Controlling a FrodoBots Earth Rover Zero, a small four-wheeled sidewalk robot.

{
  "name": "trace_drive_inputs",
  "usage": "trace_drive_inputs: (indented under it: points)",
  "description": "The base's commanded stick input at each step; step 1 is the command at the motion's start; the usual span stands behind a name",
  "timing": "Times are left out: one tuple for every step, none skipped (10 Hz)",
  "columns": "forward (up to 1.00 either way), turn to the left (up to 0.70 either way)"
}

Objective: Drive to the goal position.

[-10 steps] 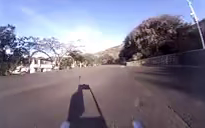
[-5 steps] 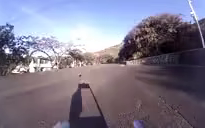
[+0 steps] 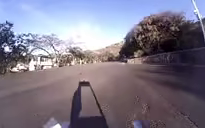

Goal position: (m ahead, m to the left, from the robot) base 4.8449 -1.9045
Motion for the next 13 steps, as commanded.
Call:
trace_drive_inputs:
  points:
    - [0.5, 0.0]
    - [0.5, 0.0]
    - [0.5, 0.0]
    - [0.5, 0.0]
    - [0.5, 0.0]
    - [0.5, 0.0]
    - [0.5, -0.03]
    - [0.5, -0.21]
    - [0.5, -0.39]
    - [0.5, -0.5]
    - [0.5, -0.5]
    - [0.5, -0.5]
    - [0.5, -0.5]
